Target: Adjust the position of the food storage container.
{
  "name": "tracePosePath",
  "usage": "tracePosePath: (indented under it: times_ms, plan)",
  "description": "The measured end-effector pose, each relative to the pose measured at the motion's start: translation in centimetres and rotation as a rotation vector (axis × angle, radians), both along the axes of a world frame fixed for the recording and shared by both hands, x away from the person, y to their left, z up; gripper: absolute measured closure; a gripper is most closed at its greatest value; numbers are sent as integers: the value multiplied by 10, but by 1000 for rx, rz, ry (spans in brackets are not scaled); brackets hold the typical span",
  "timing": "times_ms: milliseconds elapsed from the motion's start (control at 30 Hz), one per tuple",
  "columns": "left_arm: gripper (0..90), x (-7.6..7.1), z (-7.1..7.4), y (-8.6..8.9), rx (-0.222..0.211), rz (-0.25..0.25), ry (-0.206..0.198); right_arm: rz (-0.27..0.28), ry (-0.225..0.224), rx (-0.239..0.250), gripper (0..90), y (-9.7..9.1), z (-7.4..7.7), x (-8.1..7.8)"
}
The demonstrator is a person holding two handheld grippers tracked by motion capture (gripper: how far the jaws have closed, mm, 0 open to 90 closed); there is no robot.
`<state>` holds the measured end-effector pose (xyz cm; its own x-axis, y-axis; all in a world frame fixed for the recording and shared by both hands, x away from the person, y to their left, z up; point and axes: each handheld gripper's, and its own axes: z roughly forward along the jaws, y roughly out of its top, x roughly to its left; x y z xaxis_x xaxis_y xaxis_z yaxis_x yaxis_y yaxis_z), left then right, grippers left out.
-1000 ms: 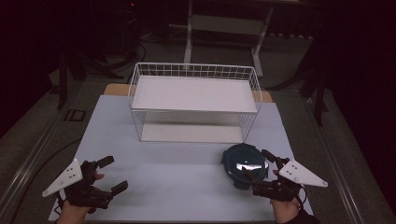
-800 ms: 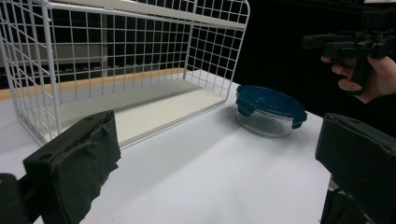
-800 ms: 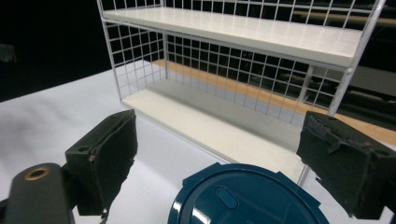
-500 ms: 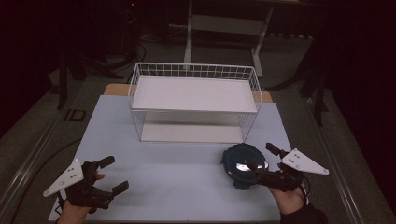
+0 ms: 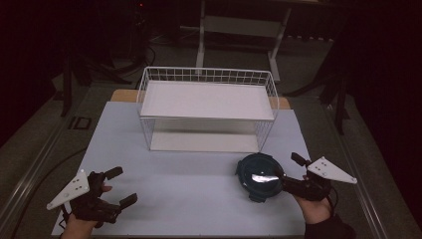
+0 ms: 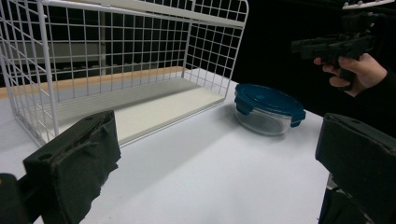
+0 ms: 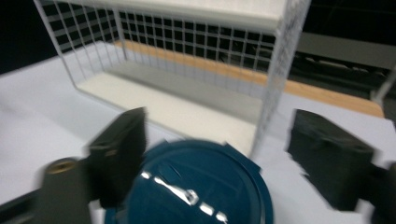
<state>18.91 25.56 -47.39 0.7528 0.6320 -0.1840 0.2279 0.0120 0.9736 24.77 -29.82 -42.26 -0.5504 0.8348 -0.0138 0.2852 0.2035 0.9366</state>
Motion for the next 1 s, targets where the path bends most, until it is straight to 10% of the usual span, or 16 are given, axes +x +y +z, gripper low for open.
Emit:
tracePosePath:
  times_ms: [1000]
  plan:
    - [0, 1, -2, -2, 16, -10, 8, -149, 242, -133, 898, -44, -69, 10]
